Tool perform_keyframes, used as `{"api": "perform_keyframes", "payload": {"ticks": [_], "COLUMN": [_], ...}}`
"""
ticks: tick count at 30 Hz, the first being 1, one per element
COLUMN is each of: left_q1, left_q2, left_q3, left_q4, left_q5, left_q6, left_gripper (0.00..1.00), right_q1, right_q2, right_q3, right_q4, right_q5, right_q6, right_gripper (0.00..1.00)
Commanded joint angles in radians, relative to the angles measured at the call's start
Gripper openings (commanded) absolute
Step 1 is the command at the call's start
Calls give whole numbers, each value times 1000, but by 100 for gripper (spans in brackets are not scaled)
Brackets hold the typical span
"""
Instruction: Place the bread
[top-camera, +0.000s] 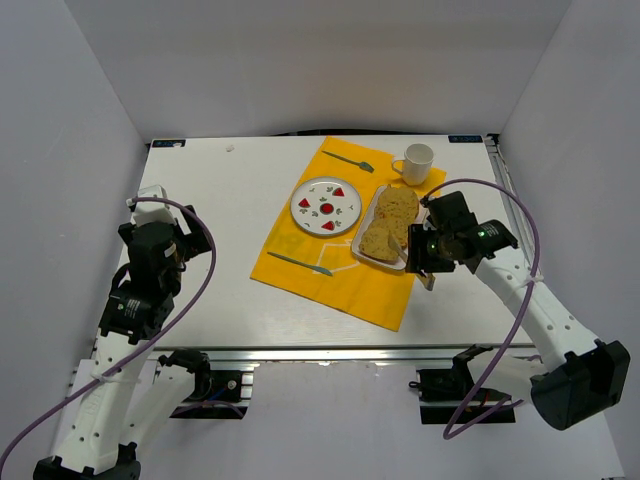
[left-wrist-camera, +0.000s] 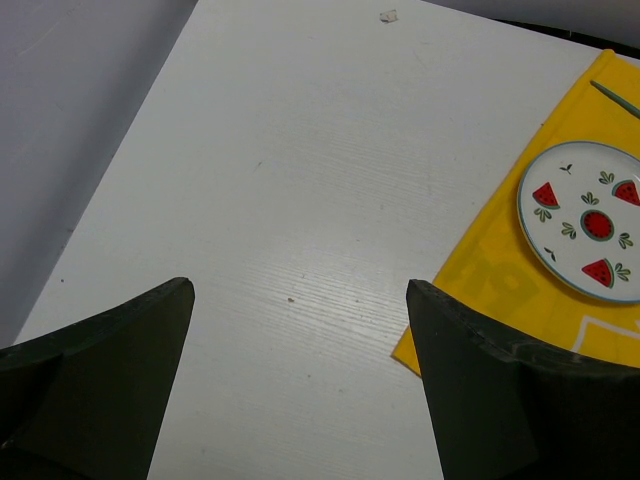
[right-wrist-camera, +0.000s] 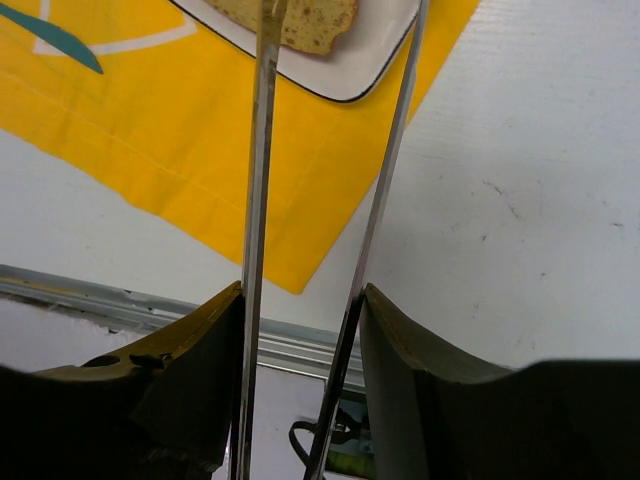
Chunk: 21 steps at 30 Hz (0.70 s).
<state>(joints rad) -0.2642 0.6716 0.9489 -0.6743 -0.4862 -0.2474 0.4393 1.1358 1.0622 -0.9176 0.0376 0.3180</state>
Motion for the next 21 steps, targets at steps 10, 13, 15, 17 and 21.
{"api": "perform_keyframes", "payload": {"ticks": [10, 13, 15, 17, 21], "left_q1": [-3, -3, -1, -3, -3], "left_q2": [-1, -1, -1, -1, -1], "left_q3": [21, 19, 19, 19, 21], "left_q4": [-16, -16, -15, -13, -14], "left_q5": [-9, -11, -9, -9, -12], "left_q6": [5, 5, 5, 5, 10], "left_gripper": [98, 98, 98, 98, 98], "right_q1": [-11, -11, -11, -11, -11], "right_q2": [15, 13, 12, 12, -7], "right_q3": [-34, -51, -56, -56, -25], "right_q4": [109, 112, 114, 111, 83], "right_q5": [-186, -206, -215, -225, -226], "right_q6": [-28, -23, -22, -17, -8], "right_gripper": [47, 45, 39, 30, 10]}}
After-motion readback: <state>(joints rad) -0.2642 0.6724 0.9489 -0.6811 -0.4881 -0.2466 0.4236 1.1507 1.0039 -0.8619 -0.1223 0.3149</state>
